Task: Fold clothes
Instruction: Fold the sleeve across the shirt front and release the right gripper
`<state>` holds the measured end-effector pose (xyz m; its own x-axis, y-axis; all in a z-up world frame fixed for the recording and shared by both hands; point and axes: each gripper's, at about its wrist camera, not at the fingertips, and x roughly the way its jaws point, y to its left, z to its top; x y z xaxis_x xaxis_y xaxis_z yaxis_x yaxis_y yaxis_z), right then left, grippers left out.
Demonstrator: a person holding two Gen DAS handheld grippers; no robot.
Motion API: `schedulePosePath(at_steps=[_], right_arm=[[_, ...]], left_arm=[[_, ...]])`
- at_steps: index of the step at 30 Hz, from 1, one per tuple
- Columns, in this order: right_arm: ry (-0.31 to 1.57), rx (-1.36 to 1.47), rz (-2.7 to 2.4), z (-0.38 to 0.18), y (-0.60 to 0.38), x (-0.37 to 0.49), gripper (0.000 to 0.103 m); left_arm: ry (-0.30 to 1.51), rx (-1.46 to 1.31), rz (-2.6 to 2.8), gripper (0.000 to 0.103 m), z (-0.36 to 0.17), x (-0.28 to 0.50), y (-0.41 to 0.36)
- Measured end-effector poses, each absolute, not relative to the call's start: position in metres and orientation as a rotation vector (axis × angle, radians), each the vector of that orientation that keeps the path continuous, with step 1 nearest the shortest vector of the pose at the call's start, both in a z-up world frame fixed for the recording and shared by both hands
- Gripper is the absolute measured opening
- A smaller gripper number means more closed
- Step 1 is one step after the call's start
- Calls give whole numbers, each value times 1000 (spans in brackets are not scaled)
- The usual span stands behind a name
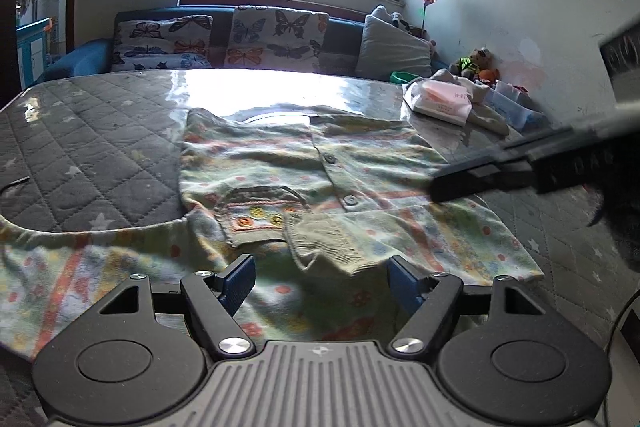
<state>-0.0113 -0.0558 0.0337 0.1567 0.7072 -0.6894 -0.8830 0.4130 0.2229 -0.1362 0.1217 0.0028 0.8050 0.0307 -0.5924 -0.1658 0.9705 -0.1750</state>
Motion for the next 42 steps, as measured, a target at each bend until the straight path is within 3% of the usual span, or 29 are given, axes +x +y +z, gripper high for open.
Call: schedulePosePath(at_steps=[10, 16, 21, 29, 42], right_arm=[[965, -339, 989, -15, -124, 1, 24], [901, -333, 982, 0, -129, 7, 24], [795, -325, 950, 5, -113, 26, 25], [824, -332, 900, -22, -98, 49, 24], [735, -421, 1117, 2, -55, -5, 25]], left_arm=[[568, -202, 134, 75, 26, -146, 130], [577, -199, 62, 74, 23, -125, 114], [602, -204, 10, 62, 10, -105, 101], [669, -215, -5, 44, -14, -92, 98], [625, -284, 134, 43, -1, -134, 132]])
